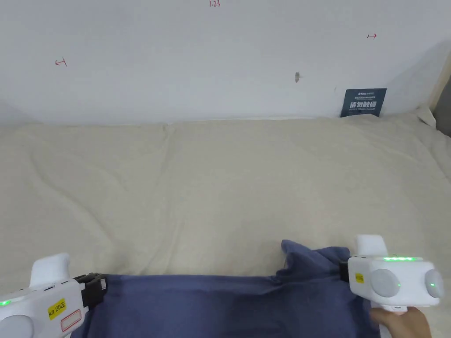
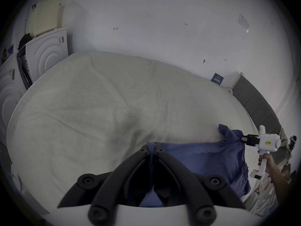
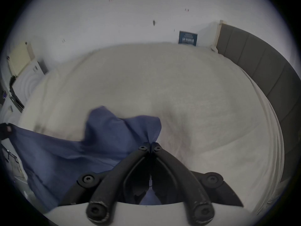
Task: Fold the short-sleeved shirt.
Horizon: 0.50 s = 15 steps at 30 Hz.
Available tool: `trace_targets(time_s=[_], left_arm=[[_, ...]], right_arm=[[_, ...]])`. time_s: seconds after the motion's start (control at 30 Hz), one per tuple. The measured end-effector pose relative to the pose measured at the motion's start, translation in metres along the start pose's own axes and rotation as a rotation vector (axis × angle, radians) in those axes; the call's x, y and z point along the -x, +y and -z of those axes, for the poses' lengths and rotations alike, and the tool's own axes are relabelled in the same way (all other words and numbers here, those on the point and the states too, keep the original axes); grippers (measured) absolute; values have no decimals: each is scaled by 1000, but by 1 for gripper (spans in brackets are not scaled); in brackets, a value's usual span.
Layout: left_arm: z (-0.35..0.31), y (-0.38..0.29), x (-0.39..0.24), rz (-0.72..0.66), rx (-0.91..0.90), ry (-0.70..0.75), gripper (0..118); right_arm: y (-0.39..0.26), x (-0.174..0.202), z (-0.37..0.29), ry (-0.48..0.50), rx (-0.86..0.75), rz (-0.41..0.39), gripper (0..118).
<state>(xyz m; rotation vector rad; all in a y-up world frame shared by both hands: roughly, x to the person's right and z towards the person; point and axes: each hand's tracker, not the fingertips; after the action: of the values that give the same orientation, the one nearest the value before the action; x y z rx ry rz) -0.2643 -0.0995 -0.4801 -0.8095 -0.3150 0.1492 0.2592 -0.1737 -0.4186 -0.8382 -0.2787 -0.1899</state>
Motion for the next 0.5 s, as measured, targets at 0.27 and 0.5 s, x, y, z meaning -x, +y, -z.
trace_targets(time_s=[0.27,0.5], left_arm=[[-53,-22,14,-26,-26,33,3],[-93,-71,32,-34,19,80,3]], right_arm=[[-25,-13,-156,117,-201,37,0],[-97,-17,-231,148,-217,60,0]])
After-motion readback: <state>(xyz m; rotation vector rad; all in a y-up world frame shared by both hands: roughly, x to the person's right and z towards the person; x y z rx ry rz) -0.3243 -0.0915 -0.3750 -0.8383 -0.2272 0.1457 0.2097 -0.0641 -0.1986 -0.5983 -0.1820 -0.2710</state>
